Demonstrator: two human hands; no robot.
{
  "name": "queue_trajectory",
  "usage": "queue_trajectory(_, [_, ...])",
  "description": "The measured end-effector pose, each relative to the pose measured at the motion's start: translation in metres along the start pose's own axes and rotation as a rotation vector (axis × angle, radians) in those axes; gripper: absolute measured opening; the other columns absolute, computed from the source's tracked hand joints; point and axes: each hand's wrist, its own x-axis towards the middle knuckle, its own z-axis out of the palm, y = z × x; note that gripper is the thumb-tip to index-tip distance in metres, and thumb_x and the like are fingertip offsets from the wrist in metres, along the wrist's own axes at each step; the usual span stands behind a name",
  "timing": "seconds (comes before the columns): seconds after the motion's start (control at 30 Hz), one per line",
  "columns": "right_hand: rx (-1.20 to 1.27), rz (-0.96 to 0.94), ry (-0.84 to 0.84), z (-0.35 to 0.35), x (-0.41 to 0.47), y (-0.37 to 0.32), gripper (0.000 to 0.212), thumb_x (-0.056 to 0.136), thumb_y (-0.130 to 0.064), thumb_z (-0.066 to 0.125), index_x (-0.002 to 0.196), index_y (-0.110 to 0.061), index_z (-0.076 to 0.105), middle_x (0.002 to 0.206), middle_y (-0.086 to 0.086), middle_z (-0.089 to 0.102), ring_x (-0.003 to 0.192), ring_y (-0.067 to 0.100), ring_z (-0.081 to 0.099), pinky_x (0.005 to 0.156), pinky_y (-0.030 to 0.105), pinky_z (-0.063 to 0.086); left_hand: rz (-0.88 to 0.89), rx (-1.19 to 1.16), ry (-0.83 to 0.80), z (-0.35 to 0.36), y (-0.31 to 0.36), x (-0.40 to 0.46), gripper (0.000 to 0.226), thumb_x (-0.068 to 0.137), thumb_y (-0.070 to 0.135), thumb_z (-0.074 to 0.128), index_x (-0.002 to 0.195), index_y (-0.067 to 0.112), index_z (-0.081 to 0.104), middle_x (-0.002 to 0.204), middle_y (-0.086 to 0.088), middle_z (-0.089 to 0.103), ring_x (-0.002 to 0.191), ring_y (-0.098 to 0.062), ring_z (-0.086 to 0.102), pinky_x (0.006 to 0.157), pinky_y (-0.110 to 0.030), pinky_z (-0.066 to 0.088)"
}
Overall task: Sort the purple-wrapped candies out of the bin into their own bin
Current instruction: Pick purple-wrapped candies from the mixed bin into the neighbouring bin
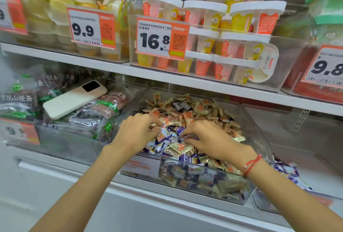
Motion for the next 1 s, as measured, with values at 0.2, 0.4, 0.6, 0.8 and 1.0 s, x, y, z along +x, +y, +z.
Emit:
queue_trajectory(0.2, [-0.047,0.119,0.052,-0.012,-0.049,0.022,0.024,0.094,-0.031,0.059,0.115,-0.031,0.069,0.118,-0.016,0.066,0.109,0.005,0.061,0.091,0.03,0.05,0.138,0.027,-0.115,-0.002,0.012,-0.003,0.024,0.085,0.047,0.065,0.104,0.033,0.069,0.11,0.009,0.063,0.111,-0.014,0.053,0.072,-0.028,0.044])
queue_trajectory(0.4, [0.161,0.158,0.193,-0.004,-0.069,0.023,0.021,0.088,-0.03,0.067,0.109,-0.028,0.073,0.107,-0.016,0.07,0.098,-0.002,0.063,0.091,0.024,0.05,0.083,0.172,-0.34,0.004,0.021,-0.001,0.04,0.085,0.054,0.059,0.115,0.028,0.066,0.116,0.003,0.058,0.112,-0.022,0.048,0.076,-0.032,0.045])
queue_trajectory(0.6, [0.347,0.088,-0.079,-0.012,-0.042,0.014,0.029,0.083,-0.024,0.074,0.111,-0.031,0.071,0.105,-0.014,0.07,0.092,0.001,0.063,0.073,0.013,0.048,-0.01,0.216,-0.271,0.015,0.033,0.004,0.03,0.085,0.038,0.068,0.114,0.031,0.062,0.109,0.004,0.064,0.11,-0.02,0.053,0.072,-0.031,0.044])
queue_trajectory(0.8, [0.152,-0.034,-0.408,-0.006,0.001,0.001,0.045,0.078,-0.03,0.078,0.122,-0.026,0.066,0.118,-0.001,0.067,0.108,0.016,0.058,0.093,0.036,0.048,-0.005,0.301,-0.295,0.015,0.036,0.006,0.029,0.087,0.04,0.066,0.115,0.033,0.066,0.119,-0.001,0.056,0.121,-0.023,0.044,0.082,-0.035,0.044])
queue_trajectory(1.0, [0.031,-0.053,-0.205,0.003,0.001,0.002,0.028,0.087,-0.032,0.069,0.111,-0.017,0.068,0.089,-0.01,0.064,0.08,-0.001,0.057,0.07,0.023,0.046,0.094,0.232,-0.217,0.016,0.022,0.001,0.024,0.092,0.037,0.059,0.115,0.033,0.065,0.127,0.009,0.054,0.12,-0.018,0.046,0.087,-0.035,0.047])
